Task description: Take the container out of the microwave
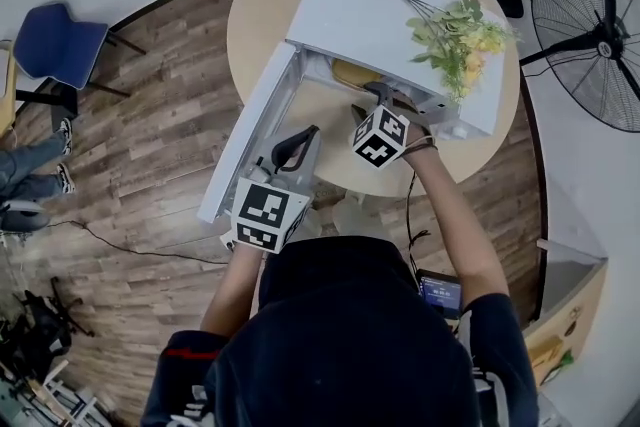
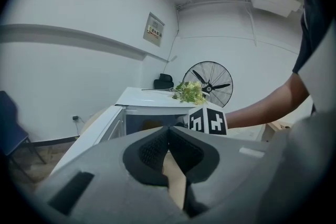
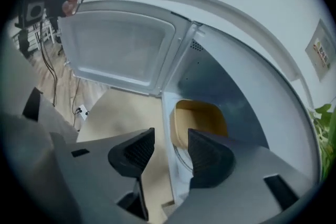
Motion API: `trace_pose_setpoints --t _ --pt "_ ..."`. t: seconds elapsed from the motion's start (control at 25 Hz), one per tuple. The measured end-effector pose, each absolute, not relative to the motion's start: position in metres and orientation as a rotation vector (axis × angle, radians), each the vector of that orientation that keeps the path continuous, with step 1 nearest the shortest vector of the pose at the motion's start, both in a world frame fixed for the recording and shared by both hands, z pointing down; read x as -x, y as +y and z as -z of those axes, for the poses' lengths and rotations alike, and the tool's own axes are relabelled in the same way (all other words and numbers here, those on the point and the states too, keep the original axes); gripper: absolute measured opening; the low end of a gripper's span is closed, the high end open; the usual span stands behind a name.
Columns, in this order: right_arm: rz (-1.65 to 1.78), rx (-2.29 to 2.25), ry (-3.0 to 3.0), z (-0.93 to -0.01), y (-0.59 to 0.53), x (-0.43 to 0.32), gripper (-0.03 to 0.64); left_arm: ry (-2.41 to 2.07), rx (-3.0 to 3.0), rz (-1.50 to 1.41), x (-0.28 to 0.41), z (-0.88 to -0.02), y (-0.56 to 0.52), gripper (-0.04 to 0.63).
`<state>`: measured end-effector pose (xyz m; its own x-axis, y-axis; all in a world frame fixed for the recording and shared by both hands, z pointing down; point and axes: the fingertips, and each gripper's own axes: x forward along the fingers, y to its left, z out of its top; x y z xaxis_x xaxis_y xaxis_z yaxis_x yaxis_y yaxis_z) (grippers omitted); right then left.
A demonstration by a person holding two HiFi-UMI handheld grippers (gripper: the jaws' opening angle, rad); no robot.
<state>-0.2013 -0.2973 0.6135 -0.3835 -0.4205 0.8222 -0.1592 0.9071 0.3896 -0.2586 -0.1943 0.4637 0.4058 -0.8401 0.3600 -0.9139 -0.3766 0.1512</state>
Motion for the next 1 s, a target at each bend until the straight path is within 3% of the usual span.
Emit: trace_pose_setpoints --t 0.36,0.64,1.0 --pt "0.458 -0.424 -1.803 -0.655 -0.328 0.203 0.167 -1.52 -2.329 -0.367 0.266 -0.475 -0.19 0.015" --pt "0.552 -0.419 -1.767 -0.659 -0.329 0.204 0.063 -1.508 -2.324 -0.347 0.268 -0.478 -0.192 0.015" --pt "0.558 -0.398 -1.783 -0.644 -0.311 0.205 0.052 -1.51 -2.359 -0.338 0.267 -0.469 -0.187 0.014"
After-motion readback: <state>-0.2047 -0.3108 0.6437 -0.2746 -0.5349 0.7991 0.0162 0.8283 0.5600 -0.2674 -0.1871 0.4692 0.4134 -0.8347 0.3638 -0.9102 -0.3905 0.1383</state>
